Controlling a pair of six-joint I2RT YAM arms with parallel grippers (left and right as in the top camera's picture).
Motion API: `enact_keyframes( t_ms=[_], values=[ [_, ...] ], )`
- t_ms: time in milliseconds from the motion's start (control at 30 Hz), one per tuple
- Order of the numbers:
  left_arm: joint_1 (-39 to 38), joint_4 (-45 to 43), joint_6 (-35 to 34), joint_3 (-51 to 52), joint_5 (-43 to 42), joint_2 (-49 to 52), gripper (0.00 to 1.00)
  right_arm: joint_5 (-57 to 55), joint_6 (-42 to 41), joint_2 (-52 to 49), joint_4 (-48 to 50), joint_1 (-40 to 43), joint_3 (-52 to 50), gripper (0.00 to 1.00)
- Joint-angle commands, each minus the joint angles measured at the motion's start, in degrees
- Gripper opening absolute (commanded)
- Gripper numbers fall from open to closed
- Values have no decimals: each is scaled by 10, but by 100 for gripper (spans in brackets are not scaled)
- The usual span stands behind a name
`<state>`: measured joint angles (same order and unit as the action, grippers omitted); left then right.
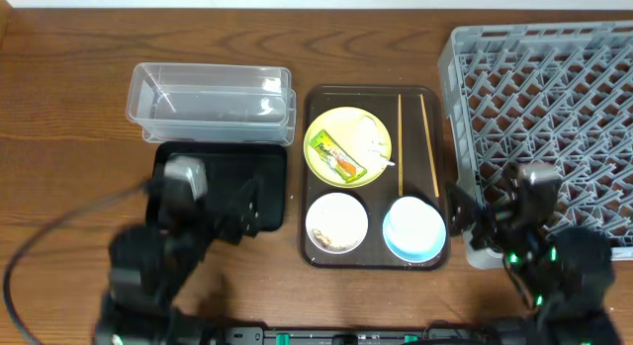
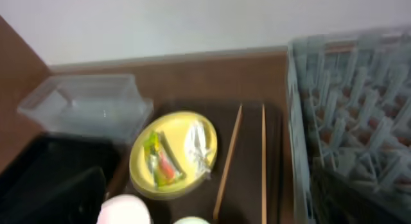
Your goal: Sort waste into correct bins and load items into the dishwasher rack
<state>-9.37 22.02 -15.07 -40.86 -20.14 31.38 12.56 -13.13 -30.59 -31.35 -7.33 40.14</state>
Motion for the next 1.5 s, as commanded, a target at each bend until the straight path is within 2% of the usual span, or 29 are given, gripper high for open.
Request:
enact_keyframes(
  t_ms=[0,100,167,333,467,567,733,800,833,900,1000,1300,1467],
  values=[
    [3,106,13,-150,-43,129,94,10,-1,-103,-50,2,90,99],
    [3,207,46,-255,-43,219,94,22,-1,-178,-87,2,150,99],
    [3,247,37,-299,-52,264,94,25,-1,-213,-101,2,167,99],
    [1,243,27,-314,-145,329,94,35,-1,-263,-118,2,171,99],
    [-25,251,21,-314,-143,371,94,44,-1,-272,-117,2,171,99],
    [-56,257,26,-314,-116,394,93,49,-1,-272,-123,2,171,99],
    [-143,260,25,-314,-75,426,81,48,-2,-270,-145,2,171,99],
    [-189,262,19,-314,-18,443,73,31,-42,-270,-145,5,171,99],
    [-210,261,8,-314,12,452,73,18,-75,-270,-148,10,171,99],
    [-251,250,-19,-314,53,477,73,-3,-132,-270,-158,25,171,99],
    [-305,212,-31,-314,52,523,72,-21,-177,-270,-174,61,171,99],
    [-397,111,-31,-314,54,662,66,-18,-174,-270,-210,96,171,99],
    [-413,85,-37,-314,54,704,57,-18,-159,-270,-224,96,171,99]
  ],
)
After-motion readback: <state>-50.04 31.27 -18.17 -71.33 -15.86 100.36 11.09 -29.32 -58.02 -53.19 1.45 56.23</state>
